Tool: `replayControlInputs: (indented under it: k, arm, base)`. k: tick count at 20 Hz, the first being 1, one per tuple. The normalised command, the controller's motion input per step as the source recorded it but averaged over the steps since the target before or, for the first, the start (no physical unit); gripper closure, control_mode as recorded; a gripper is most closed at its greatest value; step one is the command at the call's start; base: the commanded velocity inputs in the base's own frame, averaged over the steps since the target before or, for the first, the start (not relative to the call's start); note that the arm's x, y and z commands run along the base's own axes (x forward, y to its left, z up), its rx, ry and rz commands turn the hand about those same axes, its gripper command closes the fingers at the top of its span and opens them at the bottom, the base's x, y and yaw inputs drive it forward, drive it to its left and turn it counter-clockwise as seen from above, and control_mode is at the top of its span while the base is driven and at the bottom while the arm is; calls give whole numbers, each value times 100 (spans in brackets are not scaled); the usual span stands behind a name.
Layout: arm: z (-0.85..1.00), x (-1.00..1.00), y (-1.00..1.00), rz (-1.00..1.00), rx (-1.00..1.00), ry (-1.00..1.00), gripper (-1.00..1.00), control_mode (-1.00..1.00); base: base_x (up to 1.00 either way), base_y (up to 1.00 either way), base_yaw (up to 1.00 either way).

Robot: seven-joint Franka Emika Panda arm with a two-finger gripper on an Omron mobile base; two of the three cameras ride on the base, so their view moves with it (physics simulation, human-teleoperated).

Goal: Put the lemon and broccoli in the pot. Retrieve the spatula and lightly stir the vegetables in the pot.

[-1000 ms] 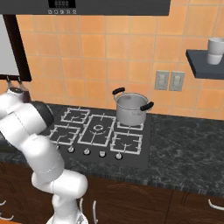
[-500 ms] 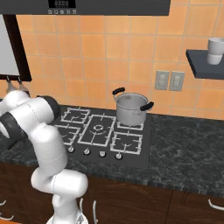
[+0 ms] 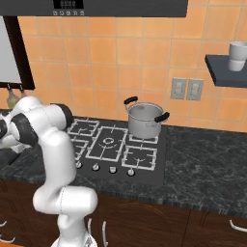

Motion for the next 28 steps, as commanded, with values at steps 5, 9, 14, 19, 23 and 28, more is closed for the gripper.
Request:
replayControlInputs:
  k: [5, 9, 14, 19, 23, 28]
  arm:
    - [-2, 40, 24, 0, -5, 0, -100, -100]
    - [-26, 36, 0, 0, -3, 0, -100, -100]
    - [-26, 31, 0, 0, -1, 0, -100, -100]
    - [12, -7, -12, 4, 0, 0, 100, -100]
    - [42, -39, -70, 19, 0, -5, 100, -100]
    - [87, -39, -100, 22, -6, -19, 100, -100]
  base:
    - [0, 0, 0]
    - [0, 0, 0]
    - [0, 0, 0]
    - [0, 0, 0]
    - [0, 0, 0]
    - [0, 0, 0]
